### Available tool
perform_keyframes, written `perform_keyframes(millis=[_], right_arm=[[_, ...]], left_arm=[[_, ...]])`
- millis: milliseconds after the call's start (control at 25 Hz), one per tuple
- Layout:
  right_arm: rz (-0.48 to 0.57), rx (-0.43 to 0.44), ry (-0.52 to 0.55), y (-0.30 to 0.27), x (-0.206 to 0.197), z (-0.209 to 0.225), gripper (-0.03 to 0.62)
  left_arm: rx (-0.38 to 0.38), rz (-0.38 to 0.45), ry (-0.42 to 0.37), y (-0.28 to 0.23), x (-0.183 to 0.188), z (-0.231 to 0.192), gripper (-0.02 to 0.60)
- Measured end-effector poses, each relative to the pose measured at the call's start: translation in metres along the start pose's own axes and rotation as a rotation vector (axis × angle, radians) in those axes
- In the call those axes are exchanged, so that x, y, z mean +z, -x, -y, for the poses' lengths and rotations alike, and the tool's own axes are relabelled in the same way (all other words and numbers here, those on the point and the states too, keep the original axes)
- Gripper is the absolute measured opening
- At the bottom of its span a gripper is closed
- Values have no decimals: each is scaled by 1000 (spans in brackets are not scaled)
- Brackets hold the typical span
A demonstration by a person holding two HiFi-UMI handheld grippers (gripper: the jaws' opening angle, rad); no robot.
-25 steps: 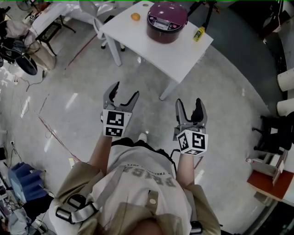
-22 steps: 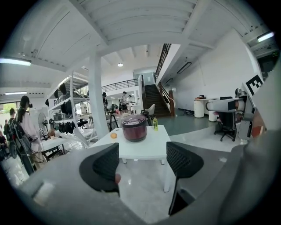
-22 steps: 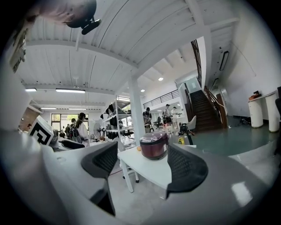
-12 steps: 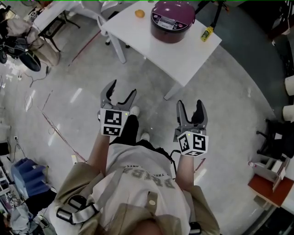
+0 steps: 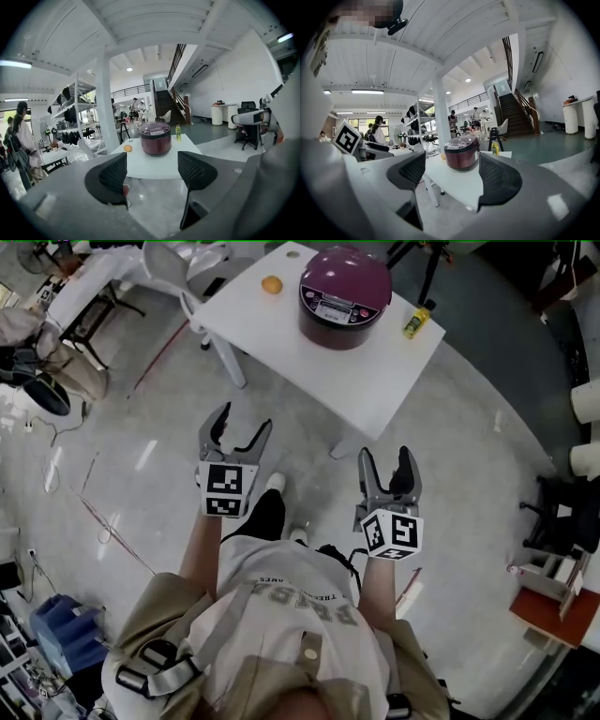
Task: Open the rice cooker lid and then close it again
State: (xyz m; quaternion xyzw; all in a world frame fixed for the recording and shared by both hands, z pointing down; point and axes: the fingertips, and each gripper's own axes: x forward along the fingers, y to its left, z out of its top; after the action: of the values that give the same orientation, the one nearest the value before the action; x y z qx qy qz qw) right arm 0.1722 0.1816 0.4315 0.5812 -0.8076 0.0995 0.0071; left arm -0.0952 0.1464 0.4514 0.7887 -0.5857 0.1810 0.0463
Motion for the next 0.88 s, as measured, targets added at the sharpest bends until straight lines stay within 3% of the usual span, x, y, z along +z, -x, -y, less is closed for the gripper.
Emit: perform_keyframes(millis=[400, 880], right_arm=[[39, -45, 20, -95, 35, -16, 339], [8, -94, 46, -169, 37, -17, 339]], left_arm=[[-98, 50, -45, -87, 46, -50, 351], [-230, 82, -107, -164, 68, -71, 351]])
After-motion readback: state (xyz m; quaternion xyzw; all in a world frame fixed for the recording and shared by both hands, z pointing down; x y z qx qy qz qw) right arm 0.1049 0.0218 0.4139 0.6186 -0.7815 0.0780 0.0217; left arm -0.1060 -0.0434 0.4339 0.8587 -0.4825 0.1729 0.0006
